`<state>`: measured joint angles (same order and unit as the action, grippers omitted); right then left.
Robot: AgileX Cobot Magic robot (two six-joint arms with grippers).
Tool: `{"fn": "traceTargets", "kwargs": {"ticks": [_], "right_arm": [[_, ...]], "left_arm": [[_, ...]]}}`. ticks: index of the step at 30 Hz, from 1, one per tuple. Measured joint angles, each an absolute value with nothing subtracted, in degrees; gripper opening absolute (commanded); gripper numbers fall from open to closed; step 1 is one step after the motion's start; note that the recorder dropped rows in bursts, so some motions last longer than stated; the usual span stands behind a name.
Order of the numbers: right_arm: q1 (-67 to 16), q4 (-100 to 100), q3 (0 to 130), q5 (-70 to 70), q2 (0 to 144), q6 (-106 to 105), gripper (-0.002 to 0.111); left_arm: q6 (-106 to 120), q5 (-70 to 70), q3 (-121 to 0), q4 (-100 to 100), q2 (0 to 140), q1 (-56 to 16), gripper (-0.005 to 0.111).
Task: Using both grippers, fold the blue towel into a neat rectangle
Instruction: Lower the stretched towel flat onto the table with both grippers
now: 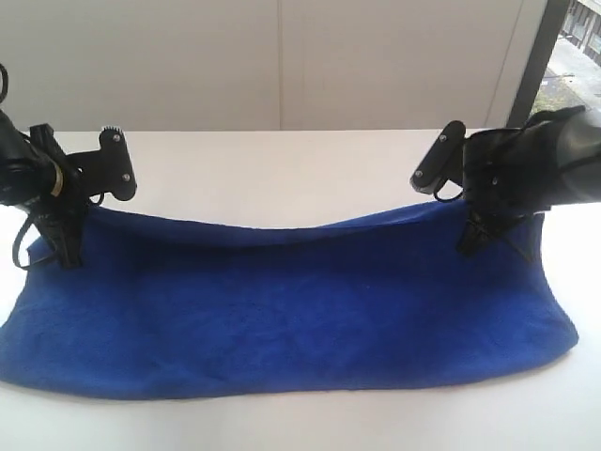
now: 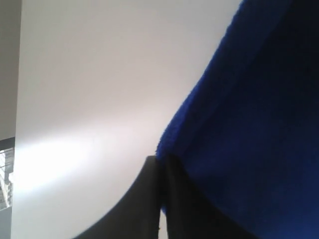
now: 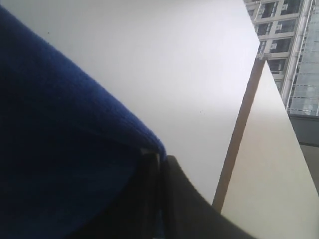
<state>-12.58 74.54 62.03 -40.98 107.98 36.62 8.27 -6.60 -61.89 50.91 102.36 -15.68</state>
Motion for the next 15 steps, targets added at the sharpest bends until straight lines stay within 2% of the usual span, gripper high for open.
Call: {"fn": "traceTargets", "kwargs": {"ticks": [4, 15], "right_arm": [[-11.0, 81.4, 62.0, -40.8, 112.9, 43.1, 0.0], [-9.1, 98.9, 63.4, -39.0, 116.7, 66.7, 0.0]], "left_arm": [[8.3, 1.0, -61.9, 51.0, 105.6, -12.8, 0.0], [8.2, 7.1, -65.3, 49.3, 109.1, -7.9, 0.0]]}}
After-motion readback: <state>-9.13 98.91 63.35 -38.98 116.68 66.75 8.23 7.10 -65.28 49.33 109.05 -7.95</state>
